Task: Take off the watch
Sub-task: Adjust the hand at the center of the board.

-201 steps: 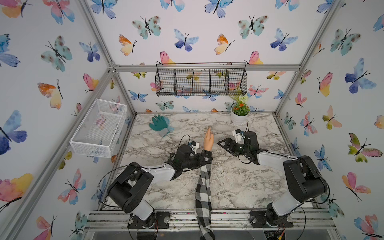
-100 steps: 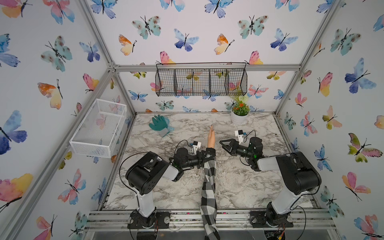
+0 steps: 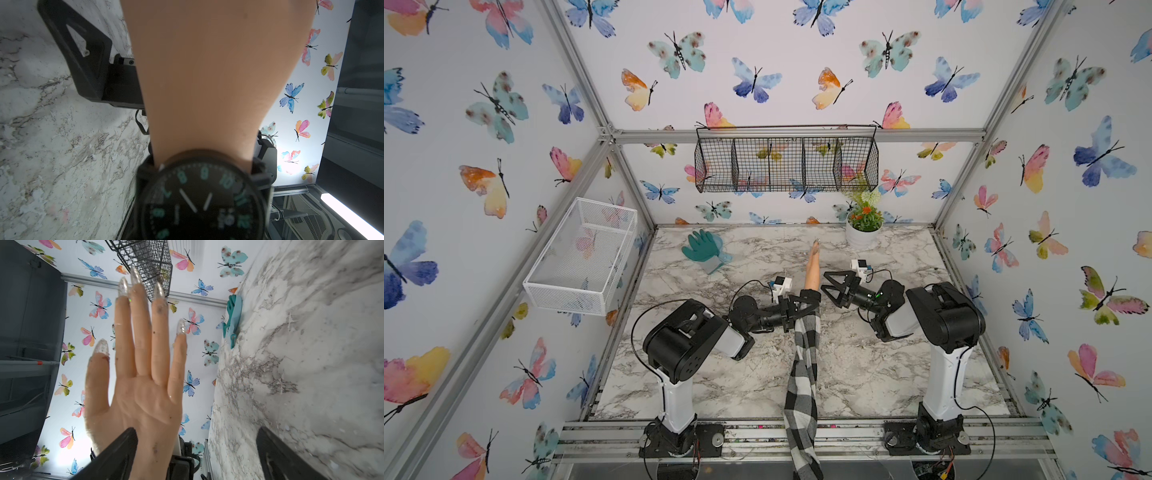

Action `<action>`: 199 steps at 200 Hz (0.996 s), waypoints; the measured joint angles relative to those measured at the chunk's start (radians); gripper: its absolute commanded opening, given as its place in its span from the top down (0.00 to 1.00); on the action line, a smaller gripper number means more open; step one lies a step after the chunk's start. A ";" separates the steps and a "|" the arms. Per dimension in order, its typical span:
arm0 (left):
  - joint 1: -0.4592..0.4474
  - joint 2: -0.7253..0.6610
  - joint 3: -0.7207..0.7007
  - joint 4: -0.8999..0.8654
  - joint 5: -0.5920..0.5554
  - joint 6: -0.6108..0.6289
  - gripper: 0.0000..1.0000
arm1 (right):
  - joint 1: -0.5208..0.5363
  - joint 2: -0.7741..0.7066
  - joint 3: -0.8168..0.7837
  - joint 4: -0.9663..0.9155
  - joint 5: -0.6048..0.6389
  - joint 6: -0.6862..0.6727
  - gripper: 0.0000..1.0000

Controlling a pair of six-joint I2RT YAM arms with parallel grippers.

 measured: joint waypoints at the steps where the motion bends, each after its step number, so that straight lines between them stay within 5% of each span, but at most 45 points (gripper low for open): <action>1: 0.000 0.000 0.000 0.000 0.000 0.000 0.94 | 0.000 0.000 0.001 0.001 0.000 0.001 0.07; 147: -0.003 0.024 0.043 0.025 0.017 -0.019 0.97 | 0.052 -0.014 0.084 0.029 0.010 0.026 0.02; 199: -0.003 0.029 0.043 0.032 0.016 -0.027 0.99 | 0.052 -0.101 0.005 0.031 0.037 0.010 0.02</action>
